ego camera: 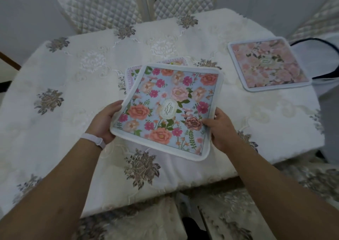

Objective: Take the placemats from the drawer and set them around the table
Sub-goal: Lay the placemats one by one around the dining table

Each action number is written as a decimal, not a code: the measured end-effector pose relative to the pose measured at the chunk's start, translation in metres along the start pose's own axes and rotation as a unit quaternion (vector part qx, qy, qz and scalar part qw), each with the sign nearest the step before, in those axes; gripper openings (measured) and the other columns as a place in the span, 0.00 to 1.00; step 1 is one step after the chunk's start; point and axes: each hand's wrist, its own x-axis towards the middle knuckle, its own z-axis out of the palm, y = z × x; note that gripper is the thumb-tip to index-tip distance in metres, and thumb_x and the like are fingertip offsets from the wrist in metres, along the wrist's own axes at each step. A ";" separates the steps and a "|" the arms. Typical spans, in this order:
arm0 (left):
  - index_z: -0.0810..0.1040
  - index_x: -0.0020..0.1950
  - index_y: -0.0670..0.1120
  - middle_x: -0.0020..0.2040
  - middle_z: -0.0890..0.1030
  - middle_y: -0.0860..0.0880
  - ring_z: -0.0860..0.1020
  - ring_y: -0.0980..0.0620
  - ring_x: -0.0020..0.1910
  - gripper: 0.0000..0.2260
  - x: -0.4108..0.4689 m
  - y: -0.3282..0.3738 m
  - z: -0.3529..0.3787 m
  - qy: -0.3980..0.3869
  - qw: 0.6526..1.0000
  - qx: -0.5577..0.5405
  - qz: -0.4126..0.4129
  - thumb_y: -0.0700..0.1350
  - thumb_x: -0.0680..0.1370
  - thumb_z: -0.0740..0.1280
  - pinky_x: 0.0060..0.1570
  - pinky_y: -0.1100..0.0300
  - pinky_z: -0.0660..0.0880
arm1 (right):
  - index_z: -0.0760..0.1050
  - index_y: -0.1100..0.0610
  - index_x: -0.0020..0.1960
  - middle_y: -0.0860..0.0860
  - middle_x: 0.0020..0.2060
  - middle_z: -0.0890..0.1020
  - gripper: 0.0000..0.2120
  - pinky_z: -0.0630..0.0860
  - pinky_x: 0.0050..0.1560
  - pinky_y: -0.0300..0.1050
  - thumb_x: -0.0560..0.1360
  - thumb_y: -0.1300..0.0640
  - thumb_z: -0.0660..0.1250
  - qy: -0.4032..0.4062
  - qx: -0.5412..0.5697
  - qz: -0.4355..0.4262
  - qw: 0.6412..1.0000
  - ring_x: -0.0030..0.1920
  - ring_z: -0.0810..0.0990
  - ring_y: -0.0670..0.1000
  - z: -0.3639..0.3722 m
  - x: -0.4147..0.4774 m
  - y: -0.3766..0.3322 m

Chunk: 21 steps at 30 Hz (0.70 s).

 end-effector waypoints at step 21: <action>0.72 0.65 0.44 0.54 0.83 0.39 0.83 0.36 0.47 0.17 -0.140 -0.027 -0.020 0.145 0.980 0.062 0.123 0.36 0.77 0.68 0.45 0.38 0.80 | 0.77 0.53 0.57 0.56 0.46 0.84 0.13 0.82 0.36 0.50 0.76 0.66 0.64 -0.146 -0.218 -0.030 0.964 0.39 0.86 0.56 0.039 -0.038 -0.048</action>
